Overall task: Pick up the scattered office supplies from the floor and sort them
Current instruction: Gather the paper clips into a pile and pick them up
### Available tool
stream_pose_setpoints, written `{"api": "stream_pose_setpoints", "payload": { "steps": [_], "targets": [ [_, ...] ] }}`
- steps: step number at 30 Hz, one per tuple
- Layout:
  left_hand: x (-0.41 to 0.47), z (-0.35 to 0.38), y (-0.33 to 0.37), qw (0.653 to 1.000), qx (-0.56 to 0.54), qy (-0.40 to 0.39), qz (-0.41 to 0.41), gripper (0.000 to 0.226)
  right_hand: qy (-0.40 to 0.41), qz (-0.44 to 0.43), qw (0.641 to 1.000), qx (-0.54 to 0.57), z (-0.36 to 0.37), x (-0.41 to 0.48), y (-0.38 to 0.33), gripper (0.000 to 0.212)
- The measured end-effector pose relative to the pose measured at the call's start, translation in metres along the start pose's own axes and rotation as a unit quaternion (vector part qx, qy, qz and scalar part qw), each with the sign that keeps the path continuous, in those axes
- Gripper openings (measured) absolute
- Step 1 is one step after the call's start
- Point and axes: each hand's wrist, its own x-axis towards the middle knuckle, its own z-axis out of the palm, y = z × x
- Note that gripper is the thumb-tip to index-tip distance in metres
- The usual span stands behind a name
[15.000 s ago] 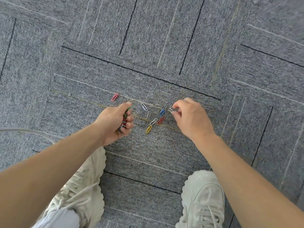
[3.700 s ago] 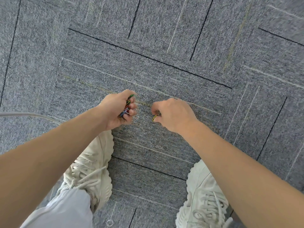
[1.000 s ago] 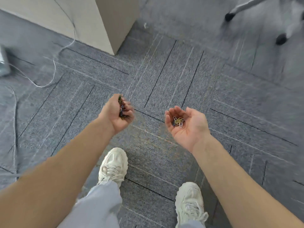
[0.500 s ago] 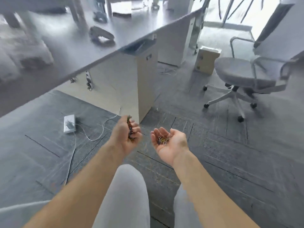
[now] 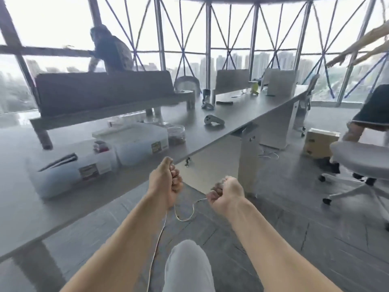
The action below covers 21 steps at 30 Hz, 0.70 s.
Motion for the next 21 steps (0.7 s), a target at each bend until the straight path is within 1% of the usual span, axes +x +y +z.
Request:
{"api": "stream_pose_setpoints", "payload": {
  "steps": [4,9,16,19,21],
  "targets": [
    [0.024,-0.021,0.05,0.999,0.017,0.011,0.04,0.039,-0.023,-0.018,0.998,-0.052,0.053,0.007,0.006,0.038],
    [0.08,-0.029,0.095,0.995,0.07,0.024,0.061,0.039,-0.057,-0.026,0.994,-0.09,0.114,0.05,-0.011,0.038],
    [0.177,-0.001,0.141,0.974,0.191,0.055,0.105,0.036,-0.129,-0.026,0.984,-0.124,0.184,0.148,-0.043,0.039],
    [0.211,0.017,0.149,0.968,0.22,0.056,0.111,0.032,-0.132,-0.039,0.979,-0.151,0.206,0.182,-0.053,0.042],
    [0.235,0.032,0.149,0.965,0.235,0.052,0.107,0.031,-0.127,-0.063,0.976,-0.166,0.221,0.204,-0.063,0.041]
  ]
}}
